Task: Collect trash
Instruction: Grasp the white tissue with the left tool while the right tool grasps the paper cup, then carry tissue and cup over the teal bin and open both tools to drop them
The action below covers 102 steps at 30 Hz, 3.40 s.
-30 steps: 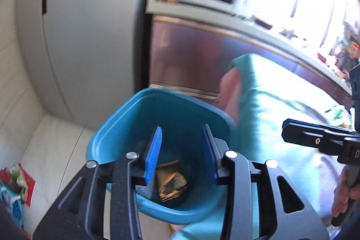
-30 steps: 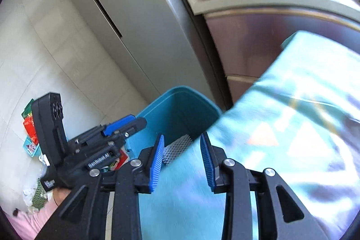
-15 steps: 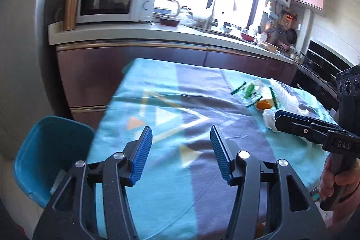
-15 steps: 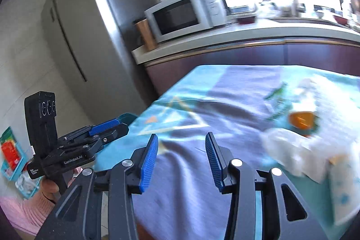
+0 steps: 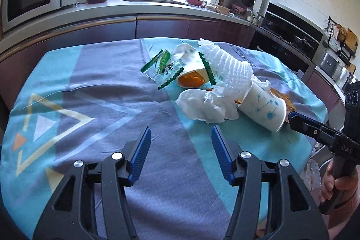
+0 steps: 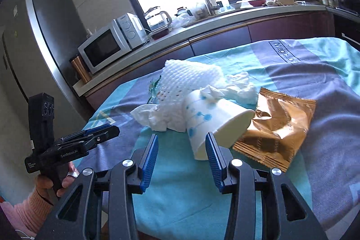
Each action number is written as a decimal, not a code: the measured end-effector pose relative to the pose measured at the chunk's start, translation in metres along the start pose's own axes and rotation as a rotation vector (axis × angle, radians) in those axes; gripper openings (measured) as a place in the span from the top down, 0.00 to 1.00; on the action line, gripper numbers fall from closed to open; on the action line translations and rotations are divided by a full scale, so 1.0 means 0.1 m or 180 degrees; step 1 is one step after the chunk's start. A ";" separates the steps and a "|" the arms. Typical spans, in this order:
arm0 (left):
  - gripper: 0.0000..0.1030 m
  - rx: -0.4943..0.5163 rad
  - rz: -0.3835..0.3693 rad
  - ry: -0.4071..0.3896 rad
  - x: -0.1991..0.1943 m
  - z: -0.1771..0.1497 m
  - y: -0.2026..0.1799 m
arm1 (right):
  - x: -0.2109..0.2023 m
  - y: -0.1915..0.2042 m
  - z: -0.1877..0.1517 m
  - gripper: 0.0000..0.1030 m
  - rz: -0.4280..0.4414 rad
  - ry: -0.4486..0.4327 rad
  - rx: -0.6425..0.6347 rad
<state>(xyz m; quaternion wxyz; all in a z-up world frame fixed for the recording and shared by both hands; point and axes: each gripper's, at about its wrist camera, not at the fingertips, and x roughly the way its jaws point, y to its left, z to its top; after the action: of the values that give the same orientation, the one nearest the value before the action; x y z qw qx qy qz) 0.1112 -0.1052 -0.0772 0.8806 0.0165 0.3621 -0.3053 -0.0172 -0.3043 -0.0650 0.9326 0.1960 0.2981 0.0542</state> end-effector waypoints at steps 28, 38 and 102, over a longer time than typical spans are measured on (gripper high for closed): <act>0.96 -0.0286 -0.0329 0.0299 0.60 0.29 -0.20 | 0.22 -0.18 0.04 0.98 0.0429 0.0001 0.0229; 0.98 -0.0252 -0.0268 0.0132 0.16 0.19 -0.09 | 0.14 -0.02 0.06 0.98 0.0598 -0.0020 0.0117; 0.98 -0.1673 0.1661 -0.0739 -2.51 -1.19 2.44 | 1.58 3.31 -0.05 0.98 0.2282 0.1315 -0.1700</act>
<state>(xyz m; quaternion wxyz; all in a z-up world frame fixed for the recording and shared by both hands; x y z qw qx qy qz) 0.0322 0.2551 -0.0494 0.9380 -0.1528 0.3095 0.0324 0.1140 0.0358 -0.0215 0.7943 0.0255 0.3662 0.4840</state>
